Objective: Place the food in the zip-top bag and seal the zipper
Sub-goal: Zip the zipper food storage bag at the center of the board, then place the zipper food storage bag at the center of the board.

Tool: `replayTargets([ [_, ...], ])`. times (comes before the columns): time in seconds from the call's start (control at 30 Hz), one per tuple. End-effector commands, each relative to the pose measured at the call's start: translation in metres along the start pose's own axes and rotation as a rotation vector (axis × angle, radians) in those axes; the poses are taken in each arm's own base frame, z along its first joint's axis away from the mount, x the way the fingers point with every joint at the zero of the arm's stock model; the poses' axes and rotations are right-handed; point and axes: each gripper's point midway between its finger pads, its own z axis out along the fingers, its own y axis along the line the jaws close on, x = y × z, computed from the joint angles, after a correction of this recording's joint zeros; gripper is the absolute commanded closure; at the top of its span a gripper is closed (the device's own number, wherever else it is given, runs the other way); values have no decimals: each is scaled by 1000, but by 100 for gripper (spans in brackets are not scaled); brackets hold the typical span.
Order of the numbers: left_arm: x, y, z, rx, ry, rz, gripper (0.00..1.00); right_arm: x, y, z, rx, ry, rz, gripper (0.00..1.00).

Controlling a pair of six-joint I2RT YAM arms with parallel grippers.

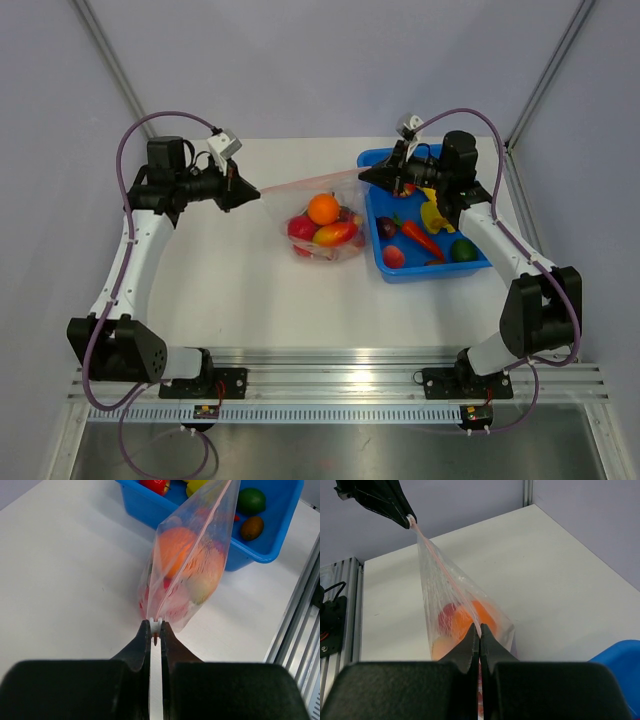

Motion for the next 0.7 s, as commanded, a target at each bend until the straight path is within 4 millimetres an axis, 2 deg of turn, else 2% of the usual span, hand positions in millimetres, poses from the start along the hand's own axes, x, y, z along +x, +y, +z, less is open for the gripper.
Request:
replayTargets([
  [0.0,-24,25,-14,-137,-67,54,100,-45,-15,5,52,-76,-144,100],
  [0.2,-77,61,-11,-226,-138,71,100,-95,-51,30,69,-187,-186,100],
  [0.23,-79,68,-7,-227,-138,59,100,-100,-53,33,56,-197,-180,100],
  [0.27,-96,69,-12,-237,-164,84,100,-110,-57,40,34,-219,-172,100],
  [0.33,-105,71,-14,-244,-181,95,100,-115,-52,48,-8,-232,-168,100],
  [0.43,-109,68,-16,-239,-203,109,100,-105,-44,63,-51,-206,-166,99],
  [0.47,-108,70,-26,-260,-212,106,100,-93,-42,66,-59,-171,-155,97],
  [0.5,-94,65,-23,-226,-194,86,100,-82,-33,69,-102,-141,-148,96],
  [0.53,-86,60,-24,-202,-187,89,100,-72,-22,73,-129,-113,-139,92],
  [0.57,-76,52,-26,-181,-181,83,100,-50,-11,72,-140,-64,-127,87],
  [0.6,-74,31,-32,-143,-190,100,100,-38,0,70,-159,-41,-114,76],
  [0.63,-50,23,-28,-112,-161,66,90,-27,19,74,-193,-20,-103,64],
  [0.67,-42,15,-29,-101,-156,54,48,-6,37,65,-203,16,-81,44],
])
